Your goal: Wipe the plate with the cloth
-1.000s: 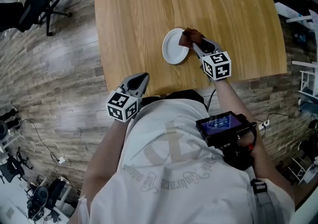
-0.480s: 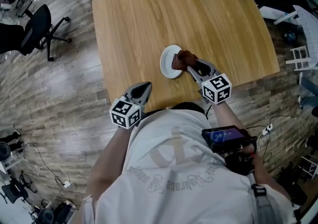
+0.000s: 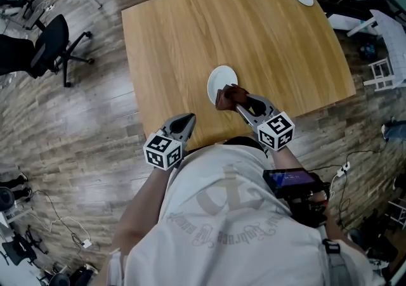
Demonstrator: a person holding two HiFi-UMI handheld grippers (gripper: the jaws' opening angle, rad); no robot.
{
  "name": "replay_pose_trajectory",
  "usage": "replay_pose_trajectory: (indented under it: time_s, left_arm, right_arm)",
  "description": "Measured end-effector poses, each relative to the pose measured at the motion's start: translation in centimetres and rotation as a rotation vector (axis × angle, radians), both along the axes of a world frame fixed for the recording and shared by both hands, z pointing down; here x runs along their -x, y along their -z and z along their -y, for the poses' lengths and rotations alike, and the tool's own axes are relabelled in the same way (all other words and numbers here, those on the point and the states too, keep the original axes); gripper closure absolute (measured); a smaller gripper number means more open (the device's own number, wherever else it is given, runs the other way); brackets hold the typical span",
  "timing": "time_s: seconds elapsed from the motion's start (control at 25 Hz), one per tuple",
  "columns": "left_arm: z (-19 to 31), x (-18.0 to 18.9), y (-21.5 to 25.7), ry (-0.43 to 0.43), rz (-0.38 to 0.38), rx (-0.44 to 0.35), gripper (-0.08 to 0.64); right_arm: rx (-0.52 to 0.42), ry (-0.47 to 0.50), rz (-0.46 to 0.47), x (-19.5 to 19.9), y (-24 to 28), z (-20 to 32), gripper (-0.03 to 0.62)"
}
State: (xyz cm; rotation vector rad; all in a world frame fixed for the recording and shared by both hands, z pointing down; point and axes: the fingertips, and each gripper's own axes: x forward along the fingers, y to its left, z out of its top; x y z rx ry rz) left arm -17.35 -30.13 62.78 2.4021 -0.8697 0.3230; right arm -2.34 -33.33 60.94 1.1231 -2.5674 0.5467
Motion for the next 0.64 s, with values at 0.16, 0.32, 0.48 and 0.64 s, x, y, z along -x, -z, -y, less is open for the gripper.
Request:
replay_pose_trajectory:
  time_s: [0.16,0.32,0.48,0.64]
  left_arm:
    - [0.2,-0.4,-0.1,-0.003,0.005,-0.001,0.547]
    - [0.7,-1.0,0.3,0.000,0.008,-0.003,0.547]
    - [1.1,-1.5,0.5,0.010,0.013,0.000,0.546]
    - [1.6,-1.7,0.1,0.018,0.019,0.005,0.547]
  right_arm:
    - [0.002,-0.003,0.002,-0.4,-0.2,0.0,0.466]
    - [0.003,0.000,0.002,-0.9,0.0,0.4,0.466]
    - [0.008,0.017,0.007,-1.0,-0.1,0.8,0.466]
    - [0.011,0.036,0.014,-0.8,-0.5,1.5,0.466]
